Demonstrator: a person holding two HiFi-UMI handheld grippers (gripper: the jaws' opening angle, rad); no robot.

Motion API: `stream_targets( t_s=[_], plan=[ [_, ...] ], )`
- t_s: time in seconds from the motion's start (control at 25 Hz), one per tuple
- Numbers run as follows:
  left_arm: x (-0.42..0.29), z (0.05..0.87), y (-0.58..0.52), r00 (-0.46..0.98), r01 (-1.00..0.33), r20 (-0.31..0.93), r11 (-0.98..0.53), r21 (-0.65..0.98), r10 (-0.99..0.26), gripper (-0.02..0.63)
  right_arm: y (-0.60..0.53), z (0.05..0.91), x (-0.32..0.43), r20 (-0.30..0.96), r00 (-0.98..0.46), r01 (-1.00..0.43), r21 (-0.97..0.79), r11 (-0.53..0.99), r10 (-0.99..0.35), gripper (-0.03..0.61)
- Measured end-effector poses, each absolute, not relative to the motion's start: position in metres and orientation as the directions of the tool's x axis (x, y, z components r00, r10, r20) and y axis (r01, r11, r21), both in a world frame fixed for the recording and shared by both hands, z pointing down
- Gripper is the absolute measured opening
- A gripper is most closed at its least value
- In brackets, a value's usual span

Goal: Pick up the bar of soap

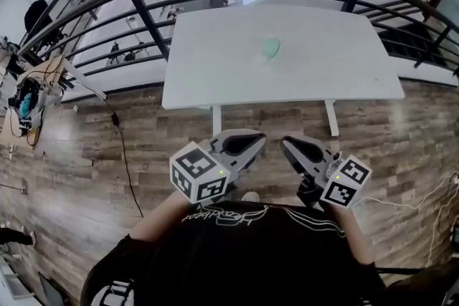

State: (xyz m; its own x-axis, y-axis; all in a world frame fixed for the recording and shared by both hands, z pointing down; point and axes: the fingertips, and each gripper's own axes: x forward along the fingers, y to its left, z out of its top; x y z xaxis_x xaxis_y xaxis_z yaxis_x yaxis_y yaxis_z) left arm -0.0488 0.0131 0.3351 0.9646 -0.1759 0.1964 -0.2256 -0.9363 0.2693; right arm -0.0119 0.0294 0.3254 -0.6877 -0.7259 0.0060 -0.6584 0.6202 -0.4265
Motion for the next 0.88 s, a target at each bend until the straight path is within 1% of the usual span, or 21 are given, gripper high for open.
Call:
stream_targets(
  t_s=[0.36,0.72,0.88],
  plan=[
    [-0.049,0.335,-0.051,0.968,-0.216,0.187,-0.938,0.272,-0.168,0.008,-0.041,0.322,-0.009,-0.004,-0.681,-0.66,-0.43,0.616,-0.732,0.018],
    [-0.046,0.342,-0.068,0.972,-0.212,0.161,-0.935,0.286,-0.171,0.008,-0.053,0.325,-0.004,-0.019,-0.663,-0.674,-0.423,0.607,-0.749,0.018],
    [-0.034,0.344,-0.073,0.969,-0.222,0.169,-0.933,0.285,-0.179,0.008,-0.057,0.326,0.01,-0.032,-0.662,-0.667,-0.43,0.609,-0.749,0.018]
  ],
)
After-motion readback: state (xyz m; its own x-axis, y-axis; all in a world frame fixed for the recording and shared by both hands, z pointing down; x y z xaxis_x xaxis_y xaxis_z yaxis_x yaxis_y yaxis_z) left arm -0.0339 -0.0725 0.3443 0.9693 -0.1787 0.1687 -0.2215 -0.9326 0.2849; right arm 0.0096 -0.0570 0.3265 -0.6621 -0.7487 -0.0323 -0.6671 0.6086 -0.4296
